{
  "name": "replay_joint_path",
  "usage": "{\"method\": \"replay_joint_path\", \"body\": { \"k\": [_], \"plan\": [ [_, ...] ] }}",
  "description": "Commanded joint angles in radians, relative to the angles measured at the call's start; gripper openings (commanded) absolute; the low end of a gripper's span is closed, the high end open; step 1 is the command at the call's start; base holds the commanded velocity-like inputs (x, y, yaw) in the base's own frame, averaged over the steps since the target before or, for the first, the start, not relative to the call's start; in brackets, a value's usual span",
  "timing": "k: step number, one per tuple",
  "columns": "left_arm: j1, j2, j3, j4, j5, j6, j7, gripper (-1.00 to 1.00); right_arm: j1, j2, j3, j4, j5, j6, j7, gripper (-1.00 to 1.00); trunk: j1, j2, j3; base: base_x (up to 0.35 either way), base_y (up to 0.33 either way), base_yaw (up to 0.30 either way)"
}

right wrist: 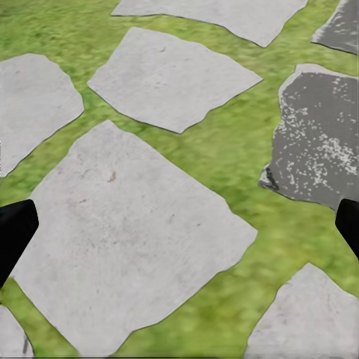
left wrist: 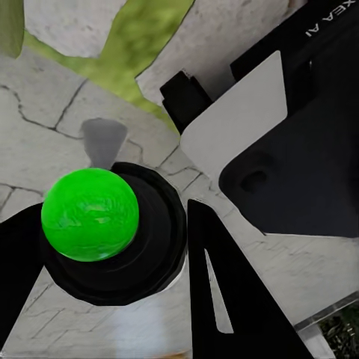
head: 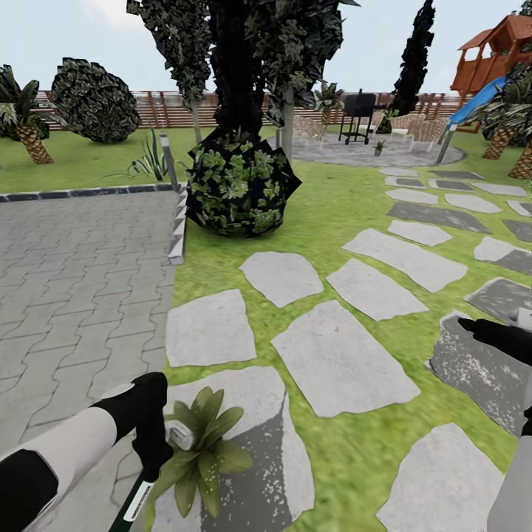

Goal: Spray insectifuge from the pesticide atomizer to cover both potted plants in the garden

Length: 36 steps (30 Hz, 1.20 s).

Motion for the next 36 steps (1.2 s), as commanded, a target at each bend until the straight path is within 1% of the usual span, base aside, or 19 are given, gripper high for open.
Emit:
{"method": "replay_joint_path", "body": {
  "k": [1,6,13,20,31,36],
  "plan": [
    [0.000,0.001,0.000,-0.003,-0.009,0.009,-0.009,-1.00,-0.001,0.000,0.000,-0.001,0.010,0.003,0.010,1.00,0.000,0.000,-0.001,-0.076,0.278,-0.159],
    [0.000,0.001,-0.001,-0.002,-0.009,0.009,-0.009,-1.00,-0.001,0.000,0.000,-0.001,0.010,0.003,0.010,1.00,0.000,0.000,-0.001,-0.099,0.280,-0.235],
    [0.002,0.001,-0.009,-0.001,-0.010,0.009,-0.007,-1.00,-0.001,0.001,0.000,-0.001,0.010,0.003,0.010,1.00,0.000,0.000,-0.001,-0.022,0.045,-0.210],
    [0.005,0.002,-0.014,-0.001,-0.011,0.009,-0.008,-1.00,-0.001,0.000,0.000,-0.001,0.010,0.003,0.010,1.00,0.000,0.000,-0.001,0.000,0.001,-0.023],
    [0.008,0.015,-0.014,0.000,-0.011,0.008,-0.009,-1.00,-0.001,0.000,0.000,-0.001,0.010,0.003,0.010,1.00,0.000,0.000,-0.001,0.000,0.000,0.000],
    [0.009,0.014,-0.013,-0.001,-0.011,0.008,-0.007,-1.00,-0.001,0.000,0.000,-0.001,0.010,0.003,0.010,1.00,0.000,0.000,-0.001,0.000,0.000,0.000]
  ]
}}
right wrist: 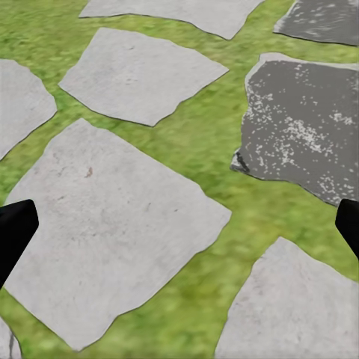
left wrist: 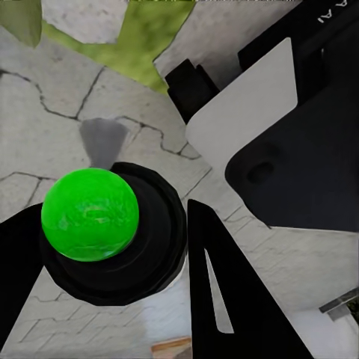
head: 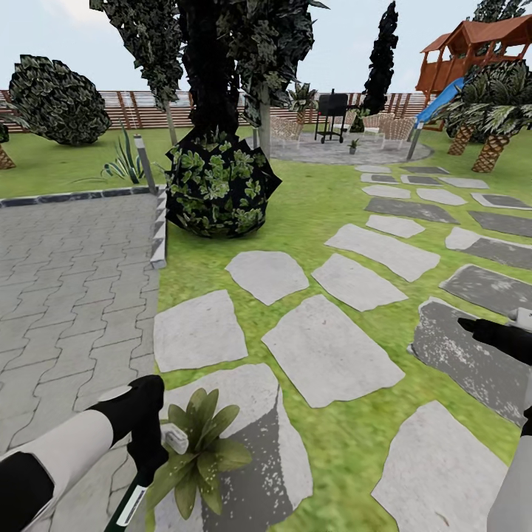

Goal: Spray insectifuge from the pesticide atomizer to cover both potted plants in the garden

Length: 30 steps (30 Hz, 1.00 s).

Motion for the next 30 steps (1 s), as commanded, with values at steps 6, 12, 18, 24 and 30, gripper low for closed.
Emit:
{"method": "replay_joint_path", "body": {
  "k": [6,12,18,24,30],
  "plan": [
    [0.000,-0.005,-0.002,-0.003,-0.010,0.009,-0.007,-1.00,-0.001,0.000,-0.001,-0.001,0.010,0.003,0.010,1.00,0.000,0.000,-0.001,-0.099,0.134,-0.109],
    [-0.002,-0.006,-0.008,-0.003,-0.010,0.010,-0.007,-1.00,-0.001,0.000,-0.001,-0.001,0.010,0.003,0.010,1.00,0.000,0.000,-0.001,-0.043,0.077,-0.078],
    [-0.009,-0.005,-0.052,-0.003,-0.012,0.011,-0.006,-1.00,-0.001,0.001,-0.001,-0.001,0.010,0.003,0.010,1.00,0.000,0.000,-0.001,-0.001,0.003,-0.003],
    [-0.011,-0.004,-0.074,-0.003,-0.011,0.011,-0.006,-1.00,-0.001,0.002,0.000,0.000,0.010,0.003,0.010,1.00,0.000,0.000,-0.001,0.000,0.063,0.000],
    [-0.011,-0.005,-0.077,-0.006,-0.012,0.011,-0.006,-1.00,-0.001,0.002,-0.001,-0.001,0.010,0.003,0.010,1.00,0.000,0.000,-0.001,0.000,0.290,0.000]
  ]
}}
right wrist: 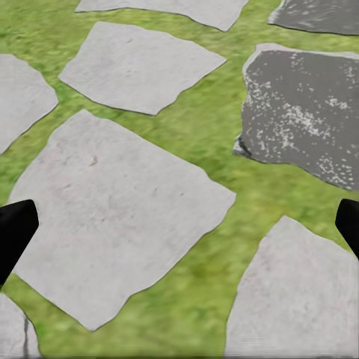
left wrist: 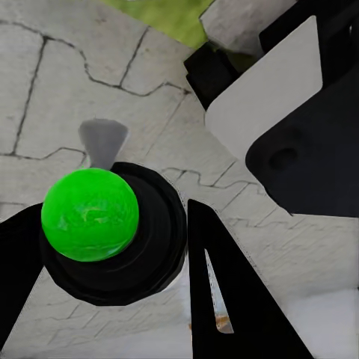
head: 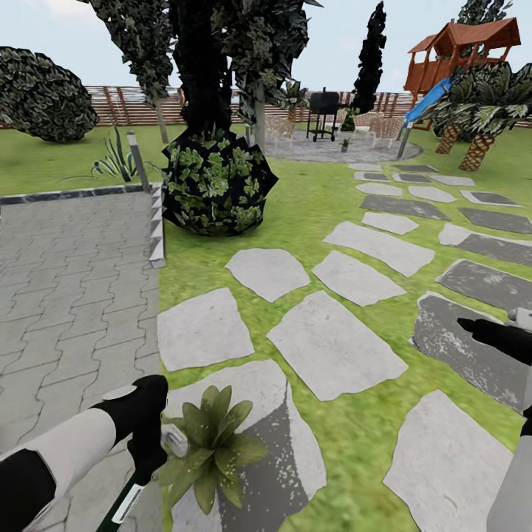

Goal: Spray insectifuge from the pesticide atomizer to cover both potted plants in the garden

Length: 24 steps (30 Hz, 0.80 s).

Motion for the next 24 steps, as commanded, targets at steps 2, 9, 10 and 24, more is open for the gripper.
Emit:
{"method": "replay_joint_path", "body": {
  "k": [2,9,10,24],
  "plan": [
    [0.000,0.001,0.000,-0.005,-0.010,0.009,-0.010,-1.00,-0.001,0.000,-0.001,-0.001,0.010,0.004,0.010,1.00,0.000,0.000,-0.001,0.000,0.307,0.000],
    [-0.006,0.001,0.000,-0.009,-0.011,0.008,-0.009,-1.00,-0.001,0.000,0.000,0.000,0.010,0.004,0.010,1.00,0.000,0.000,-0.001,0.000,0.279,-0.159],
    [-0.006,0.001,0.000,-0.010,-0.011,0.008,-0.009,-1.00,-0.001,0.000,0.000,-0.001,0.010,0.004,0.010,1.00,0.000,0.000,-0.001,0.000,0.069,-0.264],
    [-0.128,0.000,0.000,-0.010,-0.011,0.009,-0.002,-1.00,-0.001,0.000,-0.001,-0.002,0.010,0.004,0.010,1.00,0.000,0.000,-0.001,0.000,0.007,-0.087]
  ]
}}
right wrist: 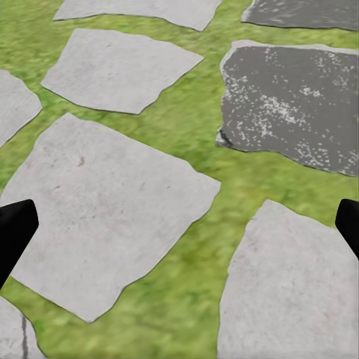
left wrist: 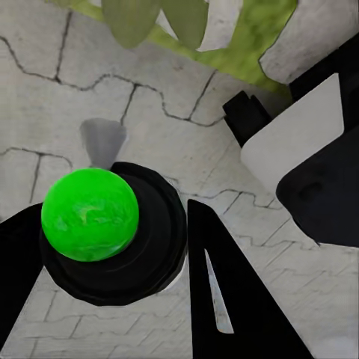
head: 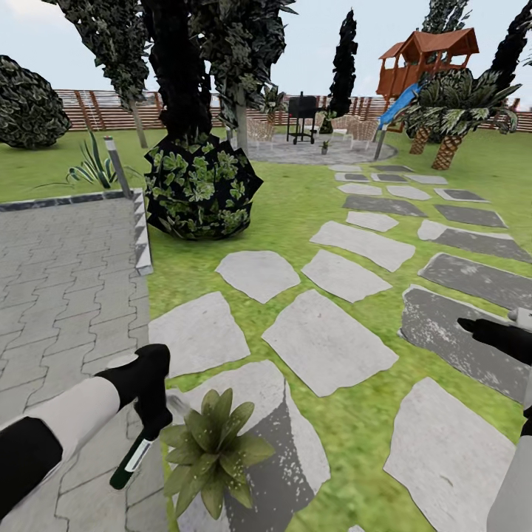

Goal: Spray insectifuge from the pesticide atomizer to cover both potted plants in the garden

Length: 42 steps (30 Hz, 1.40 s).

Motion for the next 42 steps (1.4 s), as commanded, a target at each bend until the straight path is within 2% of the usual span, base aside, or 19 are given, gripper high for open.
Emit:
{"method": "replay_joint_path", "body": {
  "k": [1,3,6,12,21,26,32,38,42],
  "plan": [
    [-0.003,-0.001,-0.001,-0.003,-0.009,0.009,0.035,-1.00,-0.001,-0.001,-0.001,-0.001,0.010,0.003,0.010,1.00,0.000,0.000,-0.001,0.000,0.000,0.000],
    [0.001,-0.002,0.002,-0.003,-0.009,0.009,0.100,-1.00,-0.001,-0.001,-0.001,-0.001,0.010,0.003,0.010,1.00,0.000,0.000,-0.001,0.000,0.000,0.000],
    [0.007,-0.003,-0.001,-0.003,-0.009,0.009,0.128,-1.00,-0.001,-0.001,-0.001,-0.001,0.010,0.003,0.010,1.00,0.000,0.000,-0.001,0.000,0.000,0.000],
    [0.011,-0.004,0.001,-0.003,-0.009,0.008,0.132,-1.00,-0.001,-0.001,-0.001,-0.001,0.010,0.003,0.010,1.00,0.000,0.000,-0.001,0.000,0.000,0.000],
    [0.150,-0.005,0.004,0.000,-0.007,0.008,0.130,-1.00,-0.001,-0.001,-0.001,-0.001,0.010,0.003,0.010,1.00,0.000,0.000,-0.001,0.000,0.000,0.000],
    [0.177,-0.005,0.005,0.000,-0.007,0.008,0.130,-1.00,-0.001,-0.001,-0.001,-0.001,0.010,0.003,0.010,1.00,0.000,0.000,-0.001,0.000,0.000,0.000],
    [0.171,-0.011,0.011,0.000,-0.006,0.008,0.127,-1.00,-0.001,-0.001,-0.001,-0.001,0.010,0.003,0.010,1.00,0.000,0.000,-0.001,0.000,0.000,0.000],
    [0.070,-0.018,0.012,-0.001,-0.005,0.009,0.126,-1.00,-0.001,-0.001,-0.001,-0.001,0.010,0.003,0.010,1.00,0.000,0.000,-0.001,0.000,0.000,0.000],
    [0.036,-0.019,0.012,-0.001,-0.004,0.009,0.126,-1.00,-0.001,-0.001,-0.001,-0.001,0.010,0.003,0.010,1.00,0.000,0.000,-0.001,0.000,0.000,0.000]
  ]
}}
